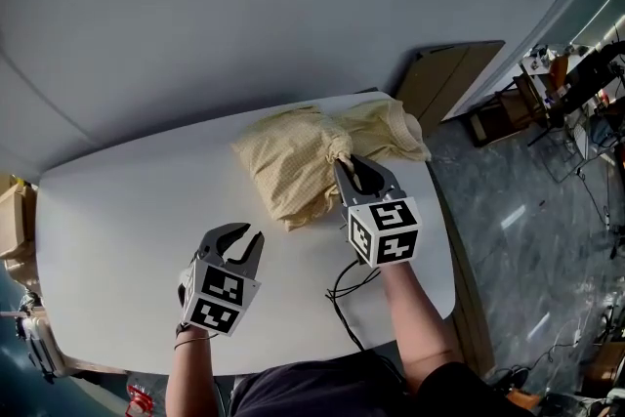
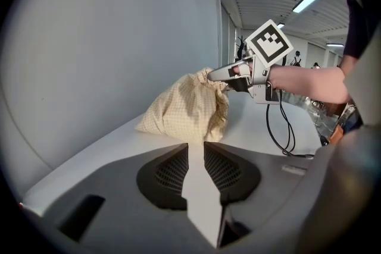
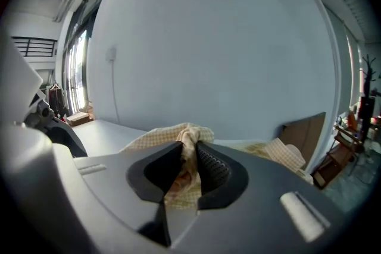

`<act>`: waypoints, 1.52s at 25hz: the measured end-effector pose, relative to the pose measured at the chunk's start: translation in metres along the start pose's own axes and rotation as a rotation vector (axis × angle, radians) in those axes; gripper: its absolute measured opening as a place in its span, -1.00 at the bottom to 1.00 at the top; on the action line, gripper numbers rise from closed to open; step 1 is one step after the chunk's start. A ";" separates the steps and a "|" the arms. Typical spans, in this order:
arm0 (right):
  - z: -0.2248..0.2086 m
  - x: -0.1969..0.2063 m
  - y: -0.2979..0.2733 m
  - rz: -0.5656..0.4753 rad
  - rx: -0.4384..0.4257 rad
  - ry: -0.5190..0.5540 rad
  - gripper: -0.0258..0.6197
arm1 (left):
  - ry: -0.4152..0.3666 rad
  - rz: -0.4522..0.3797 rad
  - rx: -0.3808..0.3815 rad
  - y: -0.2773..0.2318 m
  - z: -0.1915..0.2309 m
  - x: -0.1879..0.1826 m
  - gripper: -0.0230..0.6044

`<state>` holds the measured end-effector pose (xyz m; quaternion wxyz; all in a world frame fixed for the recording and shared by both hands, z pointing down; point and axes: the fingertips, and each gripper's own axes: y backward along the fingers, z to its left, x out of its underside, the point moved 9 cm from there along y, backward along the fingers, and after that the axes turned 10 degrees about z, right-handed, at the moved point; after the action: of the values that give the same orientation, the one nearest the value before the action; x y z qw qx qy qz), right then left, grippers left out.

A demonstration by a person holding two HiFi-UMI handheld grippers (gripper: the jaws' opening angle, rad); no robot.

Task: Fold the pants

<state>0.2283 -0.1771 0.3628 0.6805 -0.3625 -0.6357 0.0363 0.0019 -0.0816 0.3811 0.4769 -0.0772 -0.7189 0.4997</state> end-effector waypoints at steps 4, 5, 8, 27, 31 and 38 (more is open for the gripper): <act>-0.024 0.031 -0.008 0.092 0.046 -0.034 -0.68 | -0.003 0.012 0.005 -0.008 -0.005 -0.002 -0.65; -0.026 0.036 -0.011 0.113 0.043 -0.040 -0.67 | -0.004 0.018 0.004 -0.010 -0.005 -0.002 -0.65; -0.029 0.048 -0.016 0.167 0.036 -0.057 -0.61 | -0.005 0.034 0.009 -0.014 -0.007 -0.003 -0.65; 0.005 0.016 0.022 0.033 0.012 -0.007 -0.44 | -0.015 0.010 0.025 -0.003 0.000 0.009 -0.65; 0.041 0.014 0.014 0.059 -0.076 0.055 -0.48 | 0.005 -0.001 0.018 0.009 0.010 0.021 -0.65; 0.105 0.031 -0.007 0.172 -0.146 0.267 -0.35 | 0.057 0.011 -0.026 0.036 0.031 0.050 -0.65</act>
<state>0.1379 -0.1193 0.3848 0.7252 -0.4656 -0.5073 -0.0002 -0.0618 -0.0547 0.3817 0.4933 -0.1015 -0.7111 0.4907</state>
